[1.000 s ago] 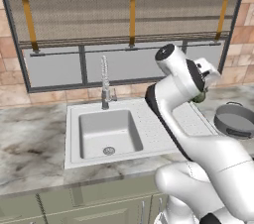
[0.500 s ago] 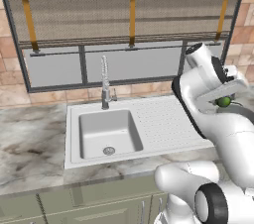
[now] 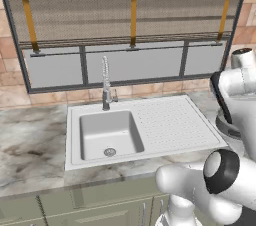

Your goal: Dump the avocado from the pot into the sink. Then turn on the water and wash the avocado. Then turn off the water and put the avocado back in the pot.

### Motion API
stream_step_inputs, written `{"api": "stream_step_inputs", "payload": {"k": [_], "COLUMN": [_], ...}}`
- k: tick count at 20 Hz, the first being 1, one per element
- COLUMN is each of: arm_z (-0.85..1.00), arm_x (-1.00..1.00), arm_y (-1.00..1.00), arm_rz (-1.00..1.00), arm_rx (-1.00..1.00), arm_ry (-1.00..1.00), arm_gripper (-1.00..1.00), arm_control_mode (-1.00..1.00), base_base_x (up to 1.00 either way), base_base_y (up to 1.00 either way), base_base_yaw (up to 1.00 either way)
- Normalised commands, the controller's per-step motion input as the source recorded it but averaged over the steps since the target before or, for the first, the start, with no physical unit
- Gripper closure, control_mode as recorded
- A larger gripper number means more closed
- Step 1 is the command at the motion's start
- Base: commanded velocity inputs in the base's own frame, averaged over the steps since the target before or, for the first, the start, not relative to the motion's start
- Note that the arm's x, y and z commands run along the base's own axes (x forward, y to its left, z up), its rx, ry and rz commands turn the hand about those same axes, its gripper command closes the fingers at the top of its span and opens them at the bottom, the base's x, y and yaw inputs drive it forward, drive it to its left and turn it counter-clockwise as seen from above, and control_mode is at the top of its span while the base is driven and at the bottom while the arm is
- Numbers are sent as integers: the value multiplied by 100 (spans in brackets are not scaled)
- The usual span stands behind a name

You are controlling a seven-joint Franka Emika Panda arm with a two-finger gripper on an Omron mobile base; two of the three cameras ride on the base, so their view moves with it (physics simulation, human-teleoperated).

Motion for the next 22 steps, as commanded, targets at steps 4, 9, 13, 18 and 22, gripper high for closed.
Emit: {"api": "stream_step_inputs", "payload": {"k": [4,9,13,18,22], "arm_z": [-54,-47,-18,-2,-13], "arm_x": [8,37,70,56,23], "arm_y": [-98,-71,-38,-15,-3], "arm_rz": [0,1,2,1,0], "arm_rx": [25,19,11,2,0], "arm_ry": [-22,-26,-24,-18,-9], "arm_gripper": [100,100,100,100,100], "arm_control_mode": [-100,-100,-100,-100,-100], "base_base_x": [0,0,0,0,0], "base_base_y": [0,0,0,0,0], "base_base_yaw": [0,0,0,0,0]}}
